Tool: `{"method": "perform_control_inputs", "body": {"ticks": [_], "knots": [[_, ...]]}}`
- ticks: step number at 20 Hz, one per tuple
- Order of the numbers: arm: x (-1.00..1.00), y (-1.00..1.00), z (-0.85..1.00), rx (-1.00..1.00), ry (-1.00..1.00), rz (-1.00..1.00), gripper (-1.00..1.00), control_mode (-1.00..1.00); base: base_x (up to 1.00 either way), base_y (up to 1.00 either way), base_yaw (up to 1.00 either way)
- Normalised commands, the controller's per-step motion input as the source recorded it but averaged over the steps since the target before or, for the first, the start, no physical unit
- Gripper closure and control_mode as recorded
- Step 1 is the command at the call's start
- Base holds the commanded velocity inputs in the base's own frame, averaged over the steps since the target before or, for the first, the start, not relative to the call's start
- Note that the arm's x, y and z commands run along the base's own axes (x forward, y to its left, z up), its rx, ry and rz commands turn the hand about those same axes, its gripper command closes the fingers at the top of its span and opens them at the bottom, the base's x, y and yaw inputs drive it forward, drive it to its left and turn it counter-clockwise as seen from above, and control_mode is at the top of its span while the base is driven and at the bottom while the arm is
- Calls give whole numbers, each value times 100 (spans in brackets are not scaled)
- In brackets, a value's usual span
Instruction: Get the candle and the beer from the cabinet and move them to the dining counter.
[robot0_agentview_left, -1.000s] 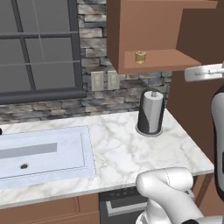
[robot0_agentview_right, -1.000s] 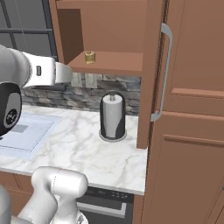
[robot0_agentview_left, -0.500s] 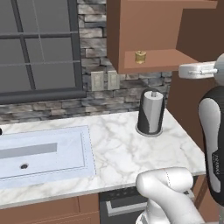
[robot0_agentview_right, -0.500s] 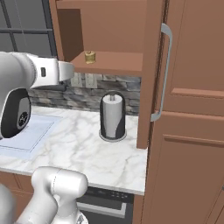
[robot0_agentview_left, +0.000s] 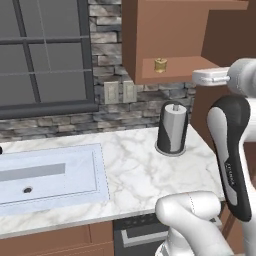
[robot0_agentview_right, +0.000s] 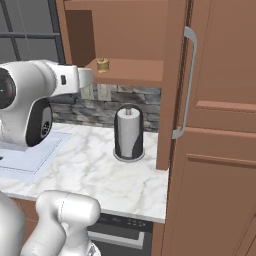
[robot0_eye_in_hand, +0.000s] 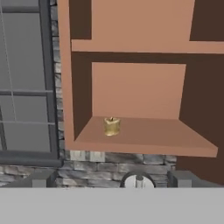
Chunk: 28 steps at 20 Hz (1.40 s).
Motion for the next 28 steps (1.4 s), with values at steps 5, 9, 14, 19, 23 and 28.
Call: {"method": "perform_control_inputs", "body": {"ticks": [5,9,14,19,23,28], "knots": [[42,0,0,0,0,0,-100,-100,0,0,0],[44,0,0,0,0,0,-100,-100,0,0,0],[44,0,0,0,0,0,-100,-100,0,0,0],[43,0,0,0,0,0,-100,-100,0,0,0],[35,0,-1,0,1,1,-100,-100,0,0,0],[30,0,-5,0,3,1,-100,-100,0,0,0]]}}
